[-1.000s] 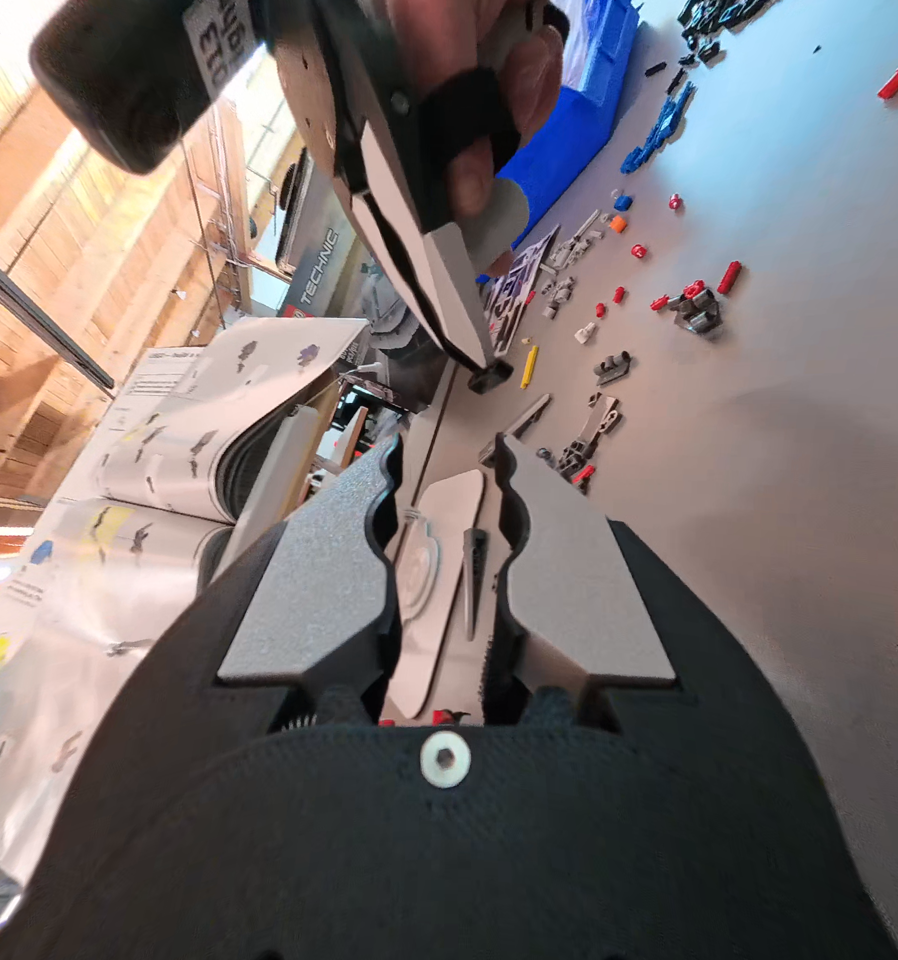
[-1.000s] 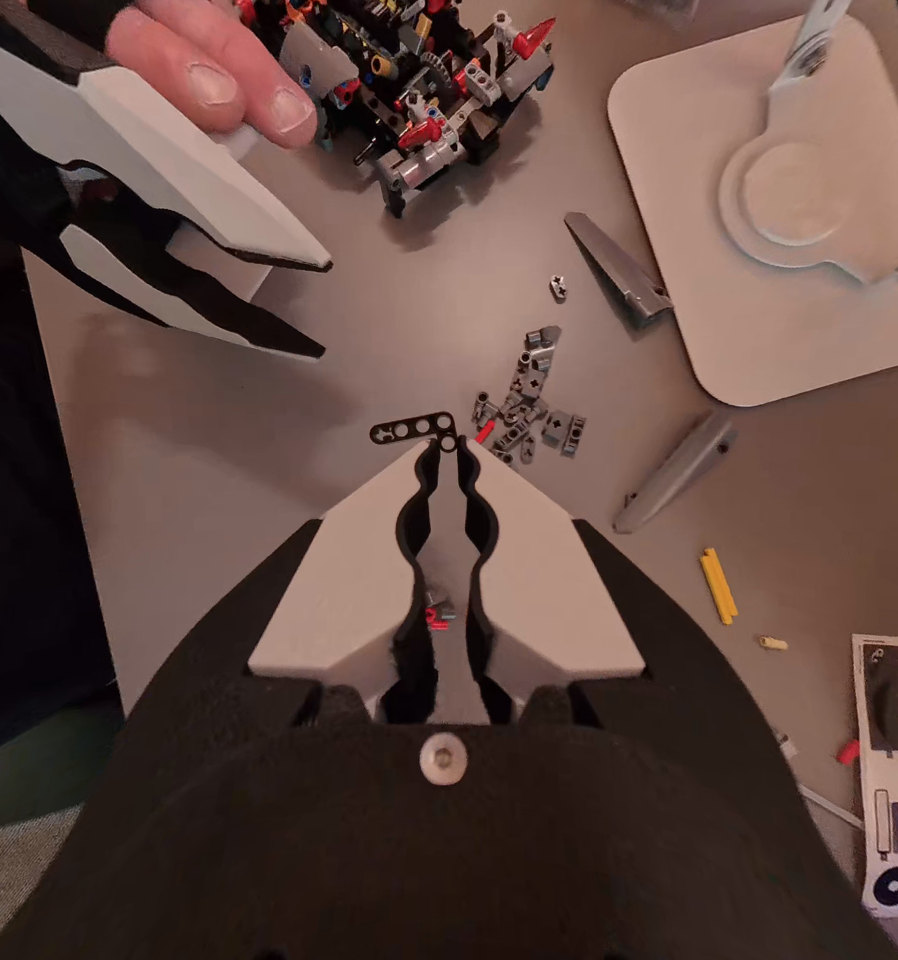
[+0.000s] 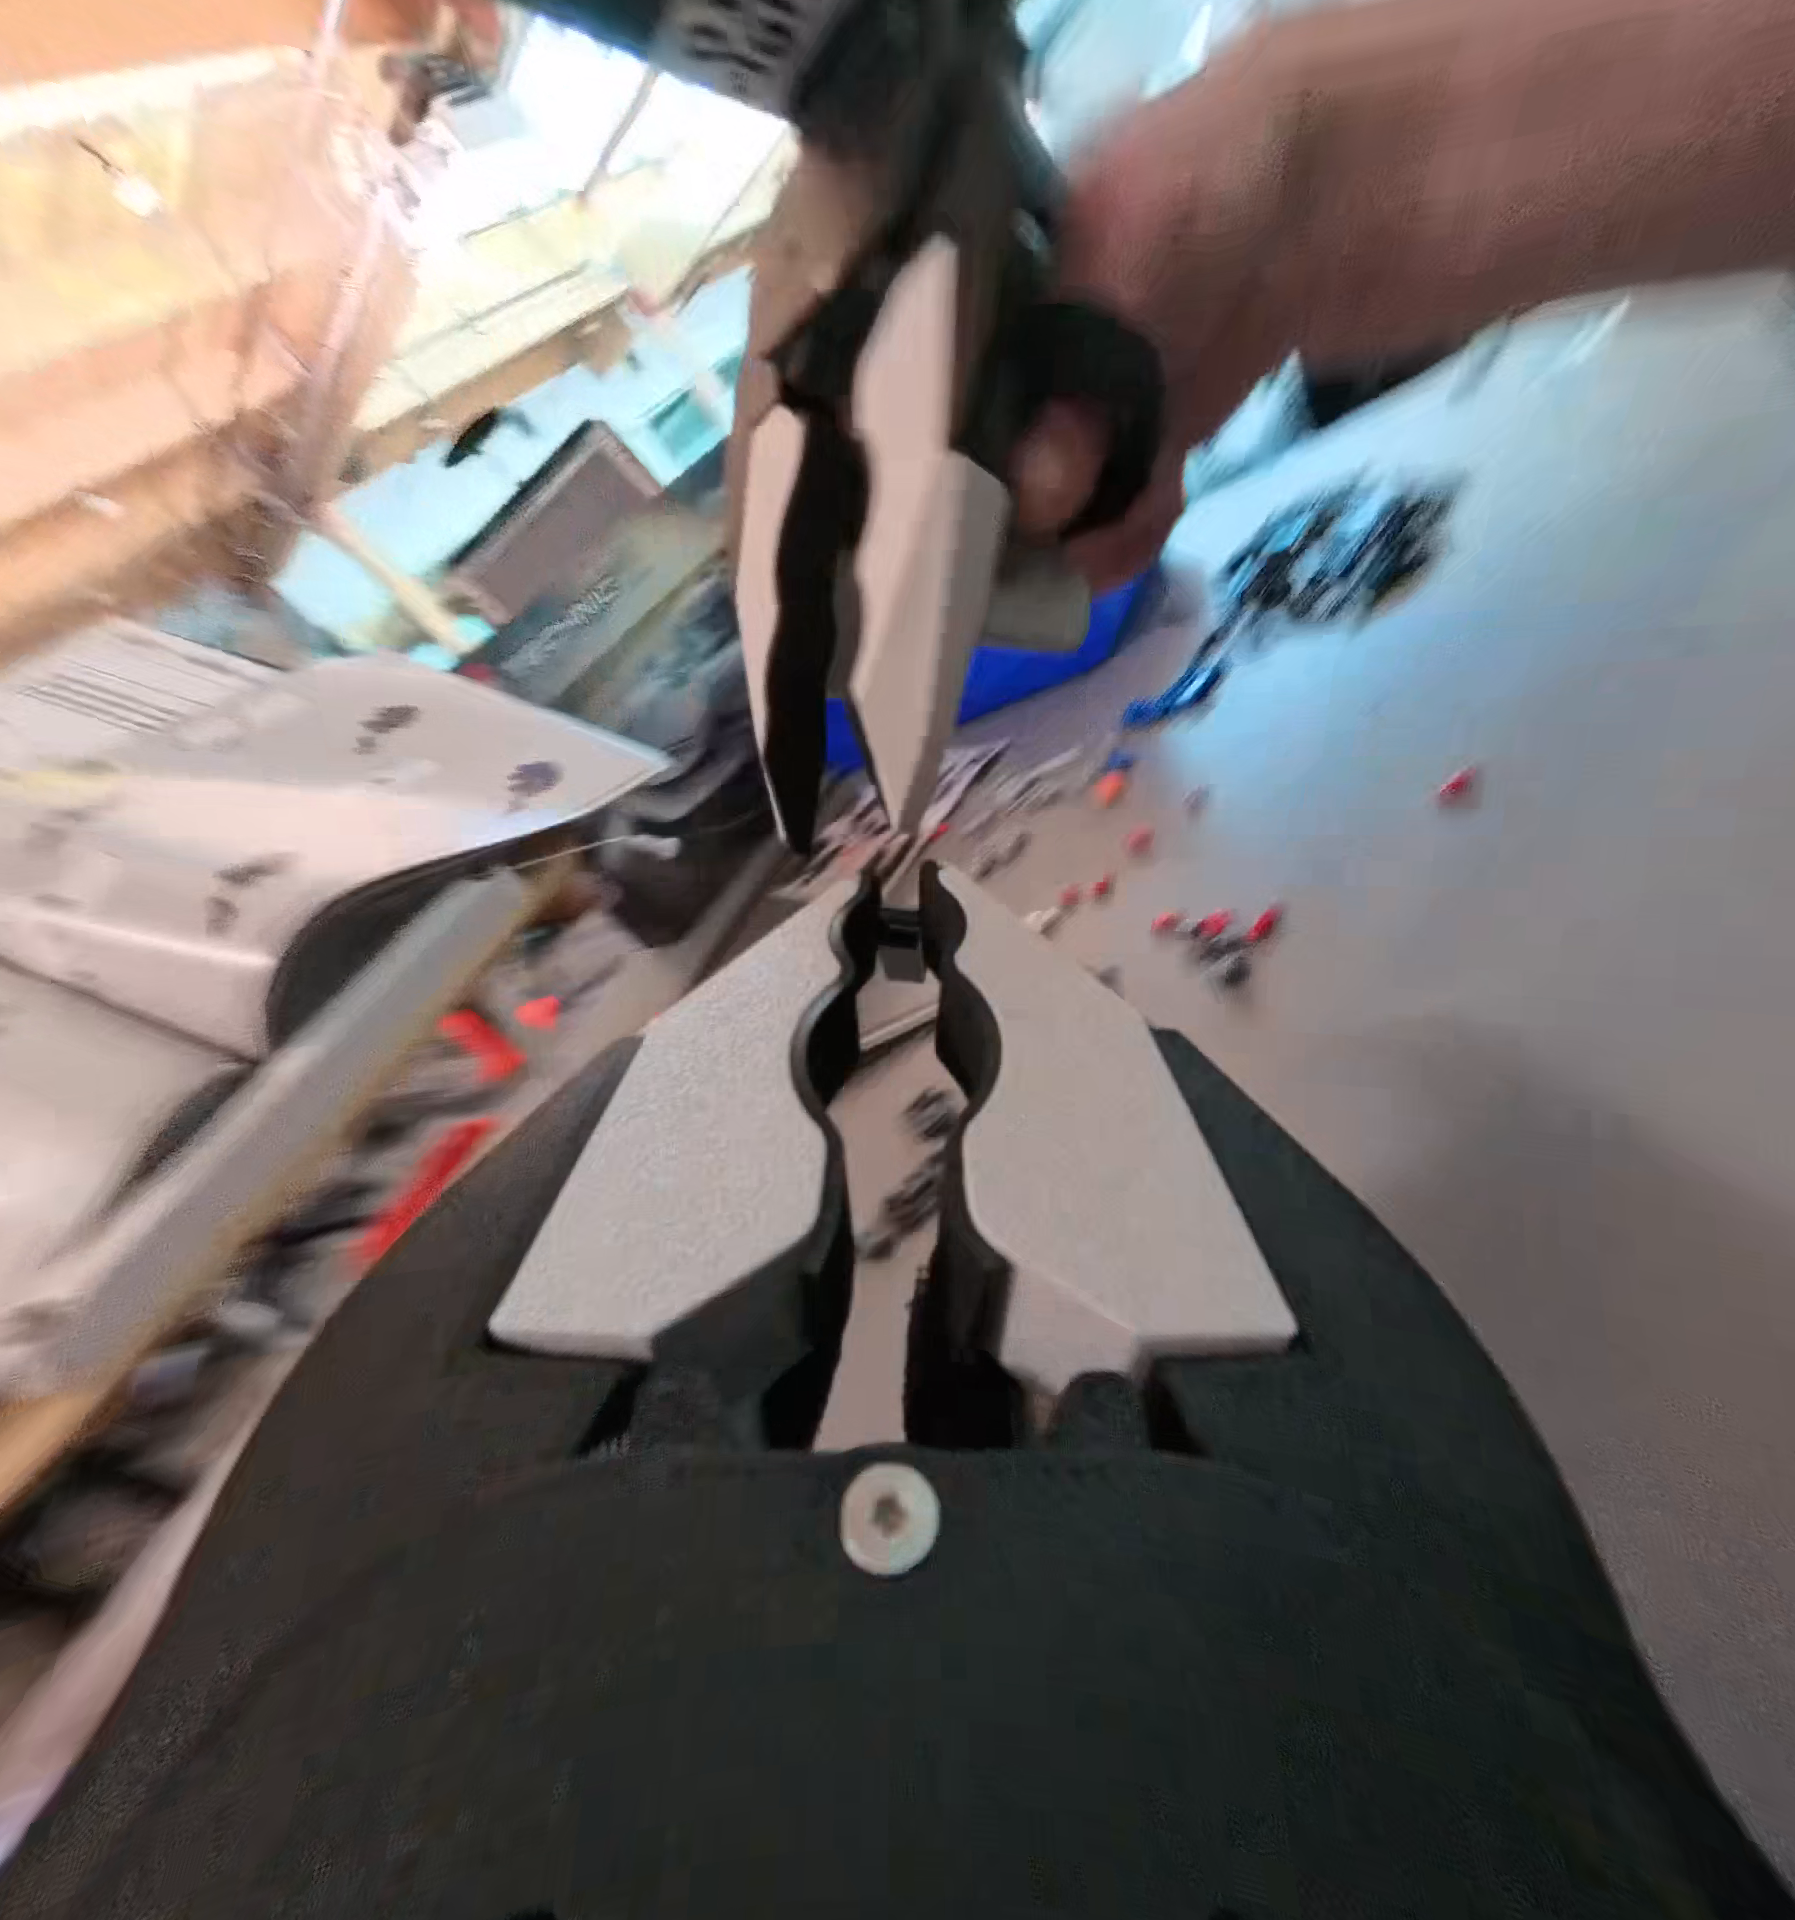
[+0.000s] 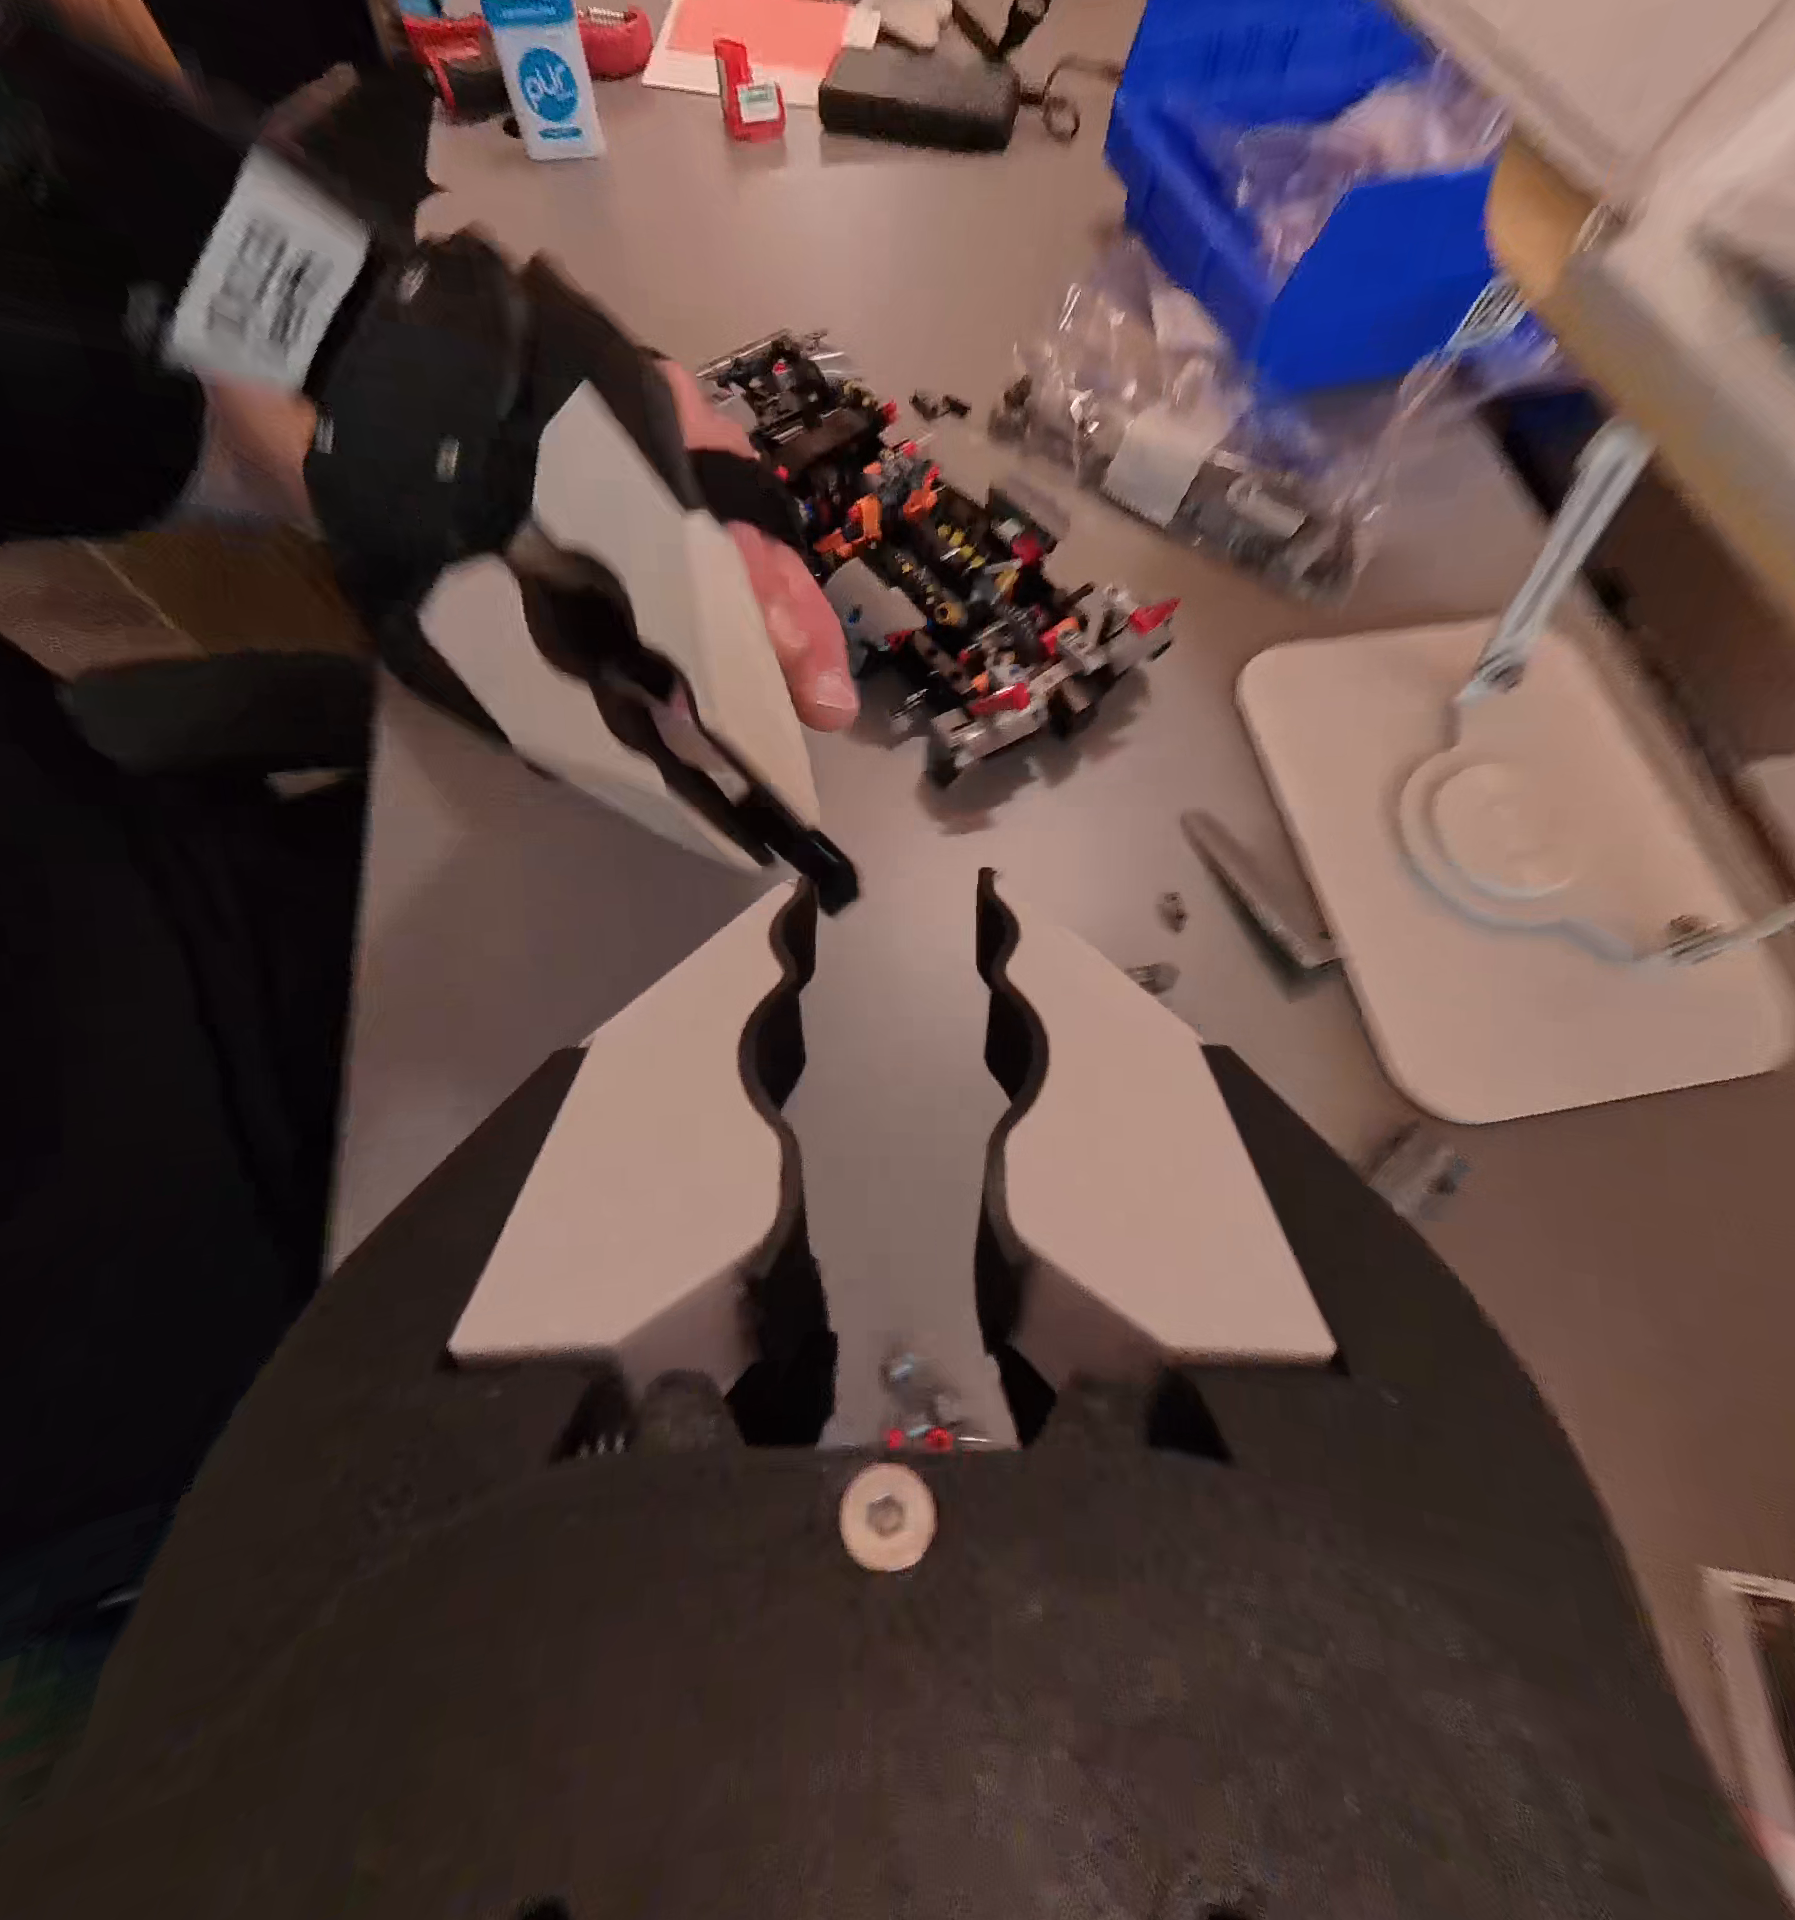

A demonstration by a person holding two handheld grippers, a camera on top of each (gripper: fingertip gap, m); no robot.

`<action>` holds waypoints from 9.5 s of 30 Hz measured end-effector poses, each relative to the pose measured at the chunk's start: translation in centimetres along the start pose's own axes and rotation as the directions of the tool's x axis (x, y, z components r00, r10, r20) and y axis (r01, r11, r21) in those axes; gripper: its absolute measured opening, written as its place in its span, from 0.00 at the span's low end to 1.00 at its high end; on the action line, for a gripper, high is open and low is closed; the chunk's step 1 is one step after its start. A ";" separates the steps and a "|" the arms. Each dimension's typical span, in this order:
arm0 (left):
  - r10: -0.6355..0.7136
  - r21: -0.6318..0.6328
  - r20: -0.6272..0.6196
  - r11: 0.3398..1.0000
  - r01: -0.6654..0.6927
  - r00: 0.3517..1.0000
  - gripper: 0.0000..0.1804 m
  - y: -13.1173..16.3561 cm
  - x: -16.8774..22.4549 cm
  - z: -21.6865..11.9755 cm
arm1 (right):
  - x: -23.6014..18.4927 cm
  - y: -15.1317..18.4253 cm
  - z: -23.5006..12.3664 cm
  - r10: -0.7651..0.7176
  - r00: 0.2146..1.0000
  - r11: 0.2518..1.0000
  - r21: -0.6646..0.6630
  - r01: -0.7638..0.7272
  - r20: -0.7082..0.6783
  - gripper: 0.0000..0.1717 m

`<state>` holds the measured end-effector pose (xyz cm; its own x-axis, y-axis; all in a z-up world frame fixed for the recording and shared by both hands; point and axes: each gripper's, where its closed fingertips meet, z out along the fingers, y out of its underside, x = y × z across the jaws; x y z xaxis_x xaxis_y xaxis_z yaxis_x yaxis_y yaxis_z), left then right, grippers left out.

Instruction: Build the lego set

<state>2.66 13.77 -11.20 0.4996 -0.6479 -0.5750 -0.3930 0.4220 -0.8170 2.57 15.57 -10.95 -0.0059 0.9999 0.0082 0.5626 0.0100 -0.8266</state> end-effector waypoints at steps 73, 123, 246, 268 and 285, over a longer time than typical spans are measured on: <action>-0.399 -0.044 -0.845 0.716 0.697 0.356 0.17 -5.8 4.8 -6.4 | -9.4 -2.9 1.8 -0.944 0.291 0.318 -0.202 0.926 -0.154 0.03; 0.014 -0.046 -0.242 0.999 -0.026 0.970 0.08 0.2 5.1 0.1 | -5.2 5.1 0.7 -0.472 0.877 0.816 -0.332 0.473 0.090 0.02; 0.420 -0.344 0.064 0.861 -0.375 0.905 0.22 7.4 -0.6 -2.1 | 0.2 3.4 5.4 -0.126 0.991 0.920 -0.368 0.135 0.048 0.00; 0.297 -0.410 -0.045 0.865 -0.289 0.954 0.15 10.3 1.3 -1.9 | 0.1 13.4 8.2 -0.010 0.999 0.872 -0.489 -0.014 -0.046 0.00; 0.224 -0.427 -0.024 0.879 -0.213 0.974 0.14 11.4 0.7 -1.8 | 11.4 14.4 -10.5 0.121 0.923 0.924 -0.298 -0.239 -0.365 0.00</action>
<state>-2.88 17.00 -20.80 0.3804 -0.5516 -0.7423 -0.7814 0.2376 -0.5770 19.33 27.07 -16.85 0.3646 0.9242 0.1135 0.7679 -0.2294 -0.5981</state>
